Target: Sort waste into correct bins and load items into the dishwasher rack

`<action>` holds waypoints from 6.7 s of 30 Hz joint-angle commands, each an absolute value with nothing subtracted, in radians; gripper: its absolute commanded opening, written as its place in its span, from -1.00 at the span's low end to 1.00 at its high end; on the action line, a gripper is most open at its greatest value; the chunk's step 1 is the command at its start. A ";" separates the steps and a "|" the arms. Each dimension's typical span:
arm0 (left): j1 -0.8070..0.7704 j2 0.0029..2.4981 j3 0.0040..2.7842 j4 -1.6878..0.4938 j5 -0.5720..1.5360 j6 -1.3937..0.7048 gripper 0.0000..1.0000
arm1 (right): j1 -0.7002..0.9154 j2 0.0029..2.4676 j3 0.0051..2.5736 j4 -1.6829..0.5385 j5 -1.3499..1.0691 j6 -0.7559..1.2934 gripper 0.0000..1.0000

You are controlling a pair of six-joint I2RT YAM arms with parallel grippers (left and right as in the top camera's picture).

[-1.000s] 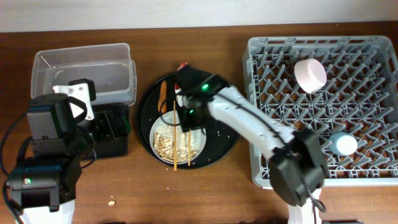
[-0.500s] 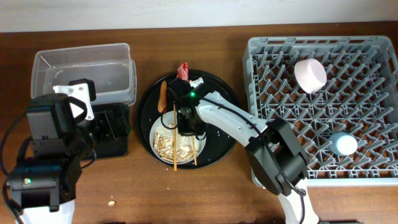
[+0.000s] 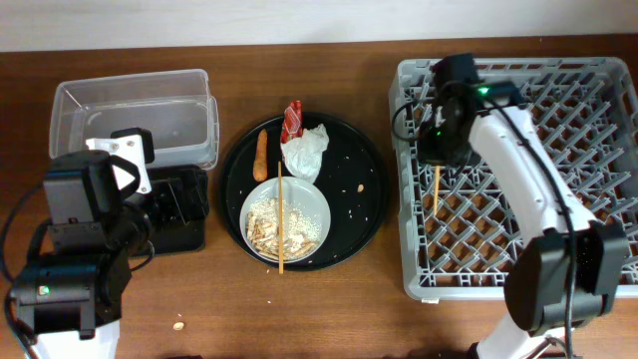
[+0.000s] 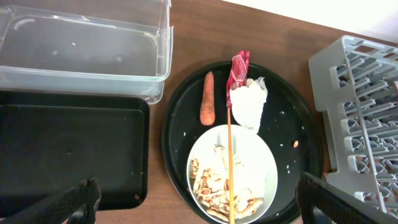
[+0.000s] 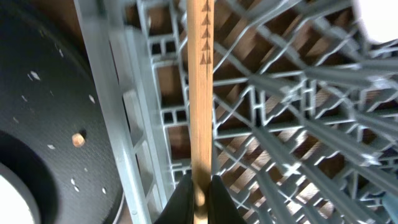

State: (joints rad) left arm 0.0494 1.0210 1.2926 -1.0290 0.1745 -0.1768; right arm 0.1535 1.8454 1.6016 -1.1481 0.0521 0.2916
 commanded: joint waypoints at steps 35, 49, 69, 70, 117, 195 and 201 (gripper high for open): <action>0.055 1.039 1.301 -1.028 0.167 -0.171 0.99 | 0.230 1.753 1.430 -1.061 0.153 0.222 -0.64; 0.055 1.039 1.301 -1.028 0.167 -0.171 0.99 | 0.564 1.688 1.431 -1.082 0.126 0.355 0.01; 0.055 1.039 1.301 -1.028 0.167 -0.171 0.99 | 0.339 1.603 1.330 -1.103 0.000 0.348 -0.85; 0.055 1.039 1.301 -1.028 0.167 -0.171 0.99 | 0.339 1.607 1.330 -1.111 -0.001 0.348 -0.82; 0.055 1.039 1.301 -1.028 0.167 -0.171 0.99 | 0.176 1.557 1.348 -1.016 -0.102 0.737 -0.92; 0.055 1.039 1.301 -1.028 0.167 -0.171 0.99 | 0.136 0.274 0.557 -0.426 -0.068 -0.052 0.96; 0.055 1.039 1.301 -1.028 0.167 -0.171 0.99 | 0.104 0.004 0.101 -0.139 -0.098 -0.052 0.96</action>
